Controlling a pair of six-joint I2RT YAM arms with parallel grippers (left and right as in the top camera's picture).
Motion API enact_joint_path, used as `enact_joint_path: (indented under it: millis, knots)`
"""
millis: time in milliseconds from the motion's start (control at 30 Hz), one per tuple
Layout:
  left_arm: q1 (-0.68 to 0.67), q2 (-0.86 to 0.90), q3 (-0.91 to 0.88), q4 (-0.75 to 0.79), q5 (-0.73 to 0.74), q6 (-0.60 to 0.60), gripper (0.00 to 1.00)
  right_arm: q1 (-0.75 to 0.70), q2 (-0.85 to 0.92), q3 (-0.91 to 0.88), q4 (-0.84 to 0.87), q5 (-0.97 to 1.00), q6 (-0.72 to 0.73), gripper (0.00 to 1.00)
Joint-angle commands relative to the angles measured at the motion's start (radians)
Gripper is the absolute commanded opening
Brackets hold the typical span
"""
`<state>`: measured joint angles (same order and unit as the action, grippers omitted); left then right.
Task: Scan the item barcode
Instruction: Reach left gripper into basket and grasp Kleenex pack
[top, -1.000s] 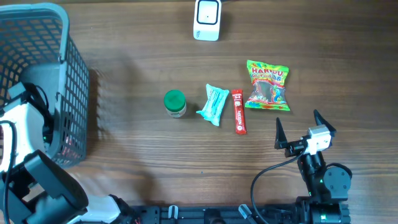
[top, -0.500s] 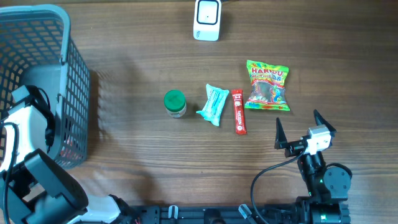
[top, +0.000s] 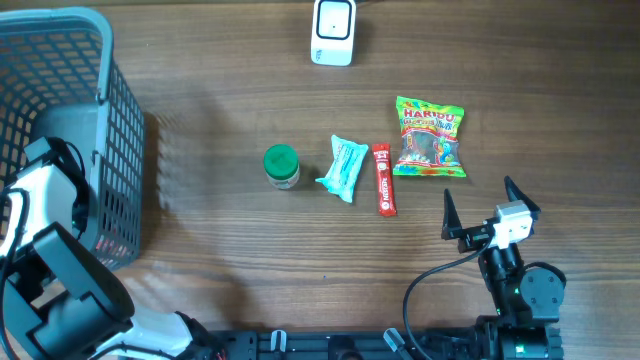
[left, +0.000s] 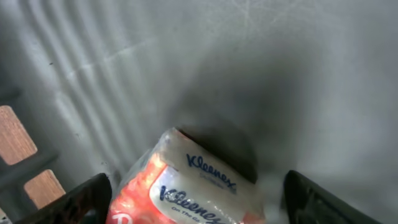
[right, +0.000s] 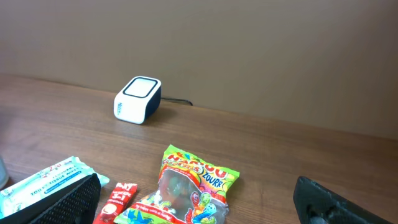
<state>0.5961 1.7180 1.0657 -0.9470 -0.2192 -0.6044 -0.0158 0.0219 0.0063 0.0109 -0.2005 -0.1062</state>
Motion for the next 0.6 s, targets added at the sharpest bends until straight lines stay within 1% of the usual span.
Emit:
enact_joint_path:
  millis: [0,67,100,200,300,367,500,533,567]
  knots:
    - [0.005,0.047,-0.019,-0.013,0.002,0.037,0.37,0.005,-0.001,-0.001,0.003,0.009,0.002,1.0]
    - [0.005,0.047,-0.018,-0.015,0.002,0.037,0.29,0.005,-0.001,-0.001,0.003,0.01,0.001,1.0]
    - [0.005,0.047,-0.018,-0.017,0.002,0.036,0.27,0.005,-0.001,-0.001,0.003,0.01,0.002,1.0]
    - [0.005,0.042,-0.005,-0.019,0.002,0.036,0.26,0.005,-0.001,-0.001,0.003,0.01,0.002,1.0]
    - [0.005,0.042,0.062,-0.063,0.002,0.036,0.26,0.005,-0.001,-0.001,0.003,0.01,0.002,1.0]
    - [0.005,0.042,0.132,-0.101,0.001,0.036,0.26,0.005,-0.001,-0.001,0.003,0.01,0.002,1.0]
    - [0.005,0.042,0.389,-0.246,0.002,0.036,0.26,0.005,-0.001,-0.001,0.003,0.01,0.002,1.0]
    - [0.005,0.042,0.492,-0.302,0.002,0.036,0.26,0.005,-0.001,-0.001,0.003,0.01,0.002,1.0]
    - [0.005,0.042,0.555,-0.334,0.002,0.036,0.25,0.005,-0.001,-0.001,0.003,0.01,0.002,1.0]
